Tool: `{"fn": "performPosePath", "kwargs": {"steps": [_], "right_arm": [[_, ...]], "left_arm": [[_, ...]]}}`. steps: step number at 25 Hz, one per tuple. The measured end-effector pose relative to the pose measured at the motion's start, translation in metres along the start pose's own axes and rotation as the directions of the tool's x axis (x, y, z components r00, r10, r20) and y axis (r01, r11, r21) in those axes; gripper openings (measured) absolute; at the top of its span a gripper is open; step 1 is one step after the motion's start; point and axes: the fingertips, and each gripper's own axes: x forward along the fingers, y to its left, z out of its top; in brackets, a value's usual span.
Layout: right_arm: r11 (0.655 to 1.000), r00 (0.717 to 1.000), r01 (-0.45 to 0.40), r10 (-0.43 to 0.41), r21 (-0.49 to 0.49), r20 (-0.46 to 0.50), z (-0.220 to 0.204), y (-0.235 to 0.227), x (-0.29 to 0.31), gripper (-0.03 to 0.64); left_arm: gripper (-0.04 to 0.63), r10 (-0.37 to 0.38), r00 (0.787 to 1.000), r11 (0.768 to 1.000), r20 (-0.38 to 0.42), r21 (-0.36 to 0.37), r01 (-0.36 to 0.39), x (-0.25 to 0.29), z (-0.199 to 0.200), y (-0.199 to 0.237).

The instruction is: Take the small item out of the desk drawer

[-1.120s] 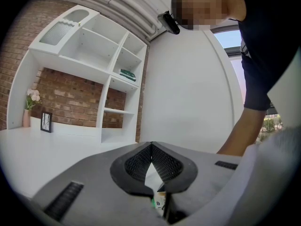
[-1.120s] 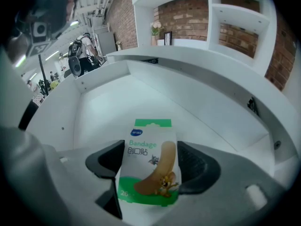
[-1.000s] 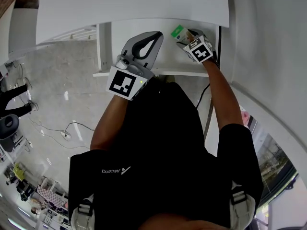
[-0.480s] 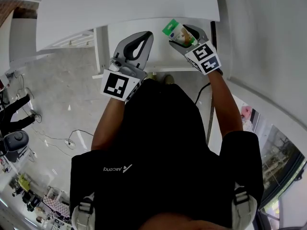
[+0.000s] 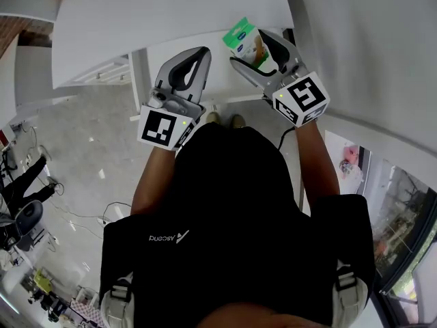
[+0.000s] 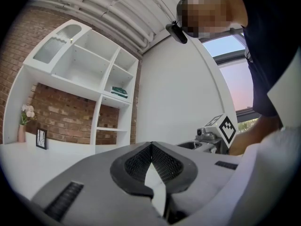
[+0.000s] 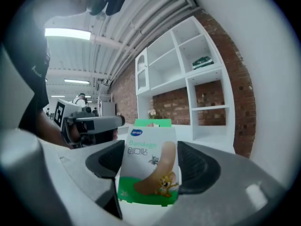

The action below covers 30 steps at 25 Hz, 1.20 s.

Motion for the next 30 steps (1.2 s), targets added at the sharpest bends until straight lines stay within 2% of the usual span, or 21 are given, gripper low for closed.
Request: {"fn": "performPosePath", "kwargs": {"steps": [5,10,20,30], "right_arm": [[1.000,0.992,-0.002,-0.001,0.022,0.126,0.030,0.017,-0.035,0.350],[0.999,0.980,0.016,-0.024,0.042,0.197,0.041,0.023,-0.049,0.350],[0.999,0.973,0.034,-0.042,0.039,0.228,0.051,0.028,-0.052,0.349],[0.998,0.968,0.048,-0.057,0.041,0.246,0.055,0.029,-0.053,0.350]], "left_arm": [[-0.002,-0.029,0.998,0.999,0.049,0.026,0.028,-0.002,0.020,-0.025],[-0.002,-0.042,0.998,0.999,0.049,0.032,0.041,-0.002,0.025,-0.028],[-0.002,-0.072,0.994,0.997,0.077,0.036,0.069,0.001,0.036,-0.033],[-0.002,-0.051,0.996,0.998,0.072,0.037,0.048,-0.005,0.035,-0.027]]}}
